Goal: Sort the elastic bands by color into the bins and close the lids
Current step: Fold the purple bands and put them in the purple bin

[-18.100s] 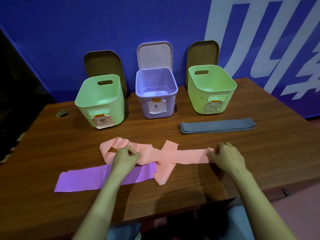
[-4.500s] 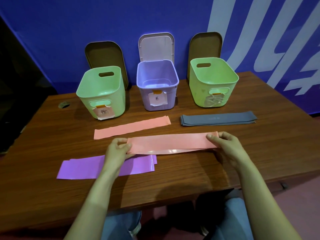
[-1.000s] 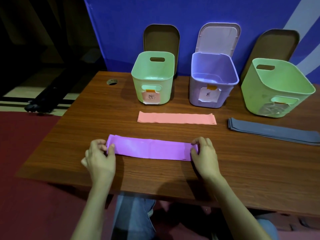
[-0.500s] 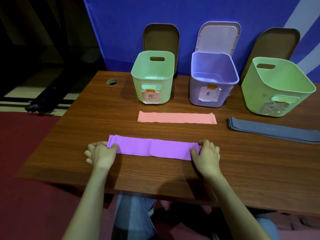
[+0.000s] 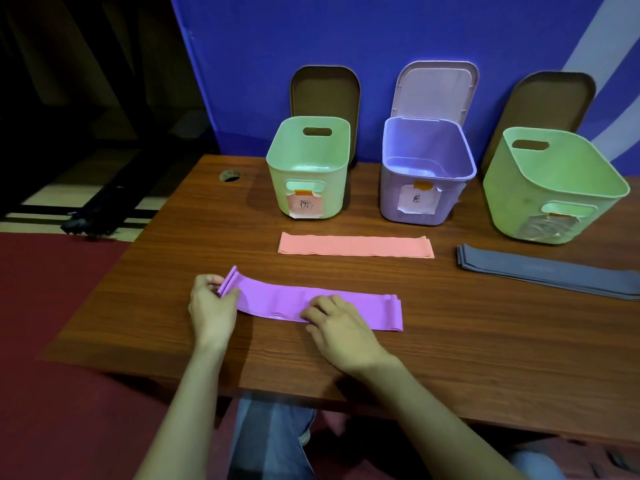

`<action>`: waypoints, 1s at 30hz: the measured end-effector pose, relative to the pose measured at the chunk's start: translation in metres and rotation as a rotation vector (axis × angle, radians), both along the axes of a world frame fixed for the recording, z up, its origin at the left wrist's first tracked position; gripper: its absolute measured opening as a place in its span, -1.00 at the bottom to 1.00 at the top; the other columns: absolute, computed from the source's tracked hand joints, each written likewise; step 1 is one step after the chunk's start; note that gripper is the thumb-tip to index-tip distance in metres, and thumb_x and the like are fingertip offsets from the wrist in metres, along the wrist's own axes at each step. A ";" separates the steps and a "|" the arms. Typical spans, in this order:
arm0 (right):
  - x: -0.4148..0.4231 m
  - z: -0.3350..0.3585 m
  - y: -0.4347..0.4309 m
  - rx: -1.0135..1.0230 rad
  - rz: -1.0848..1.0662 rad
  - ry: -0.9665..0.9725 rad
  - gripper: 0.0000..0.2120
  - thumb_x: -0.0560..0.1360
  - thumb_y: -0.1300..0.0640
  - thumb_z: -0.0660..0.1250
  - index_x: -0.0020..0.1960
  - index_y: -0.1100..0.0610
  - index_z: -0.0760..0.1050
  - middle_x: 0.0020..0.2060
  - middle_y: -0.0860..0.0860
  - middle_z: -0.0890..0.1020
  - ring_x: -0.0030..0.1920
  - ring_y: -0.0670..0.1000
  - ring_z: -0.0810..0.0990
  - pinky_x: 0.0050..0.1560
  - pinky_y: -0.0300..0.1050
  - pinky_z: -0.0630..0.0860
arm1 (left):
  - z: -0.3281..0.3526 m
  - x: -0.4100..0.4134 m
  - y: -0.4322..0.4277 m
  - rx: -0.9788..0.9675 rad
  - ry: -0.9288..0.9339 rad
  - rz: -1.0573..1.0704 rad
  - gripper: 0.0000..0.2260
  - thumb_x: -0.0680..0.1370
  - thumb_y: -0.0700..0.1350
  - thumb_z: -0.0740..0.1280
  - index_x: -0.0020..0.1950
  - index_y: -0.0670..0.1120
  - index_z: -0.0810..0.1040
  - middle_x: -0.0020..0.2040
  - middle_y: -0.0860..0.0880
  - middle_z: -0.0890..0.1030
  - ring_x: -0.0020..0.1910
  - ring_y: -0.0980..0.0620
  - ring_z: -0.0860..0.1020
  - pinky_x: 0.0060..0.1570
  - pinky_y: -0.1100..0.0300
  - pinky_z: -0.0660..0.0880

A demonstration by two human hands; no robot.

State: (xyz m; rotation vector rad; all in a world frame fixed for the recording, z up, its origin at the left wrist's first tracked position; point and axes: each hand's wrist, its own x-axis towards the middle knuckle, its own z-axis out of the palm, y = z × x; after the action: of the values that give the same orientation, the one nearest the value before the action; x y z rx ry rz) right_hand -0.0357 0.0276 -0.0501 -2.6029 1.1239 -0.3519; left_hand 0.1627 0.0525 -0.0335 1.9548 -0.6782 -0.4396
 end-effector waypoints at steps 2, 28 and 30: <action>0.001 -0.004 -0.002 0.014 -0.012 0.040 -0.61 0.51 0.01 0.01 0.15 0.07 0.52 0.10 0.03 0.55 0.09 0.17 0.48 0.05 0.06 0.42 | 0.008 -0.003 0.000 -0.077 0.100 0.006 -0.78 0.42 -0.31 0.37 -0.02 -0.09 0.44 -0.05 -0.11 0.52 -0.12 -0.07 0.49 -0.11 0.11 0.40; -0.116 -0.007 -0.023 0.190 -0.445 -0.269 -0.80 0.50 0.15 0.31 0.11 0.05 0.57 0.01 -0.02 0.54 0.04 0.00 0.43 0.02 -0.32 0.23 | 0.012 -0.180 -0.028 0.116 -0.350 -0.675 -0.80 0.46 -0.21 0.31 0.05 -0.10 0.37 0.10 -0.05 0.48 0.05 -0.17 0.51 -0.09 0.01 0.42; -0.120 -0.006 -0.027 0.295 -0.448 -0.332 -0.81 0.51 0.16 0.30 0.09 0.06 0.59 0.00 -0.03 0.55 0.07 -0.03 0.45 0.08 -0.28 0.27 | 0.005 -0.184 -0.026 0.151 -0.345 -0.757 -0.75 0.46 -0.10 0.37 0.07 -0.08 0.39 0.09 -0.03 0.50 0.09 -0.11 0.51 -0.02 0.02 0.44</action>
State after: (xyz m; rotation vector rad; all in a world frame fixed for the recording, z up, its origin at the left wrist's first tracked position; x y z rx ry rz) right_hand -0.1558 0.0011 -0.0558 -1.9379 1.4940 -0.6304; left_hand -0.0211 0.0267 -0.0289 1.8754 -1.6642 -0.6208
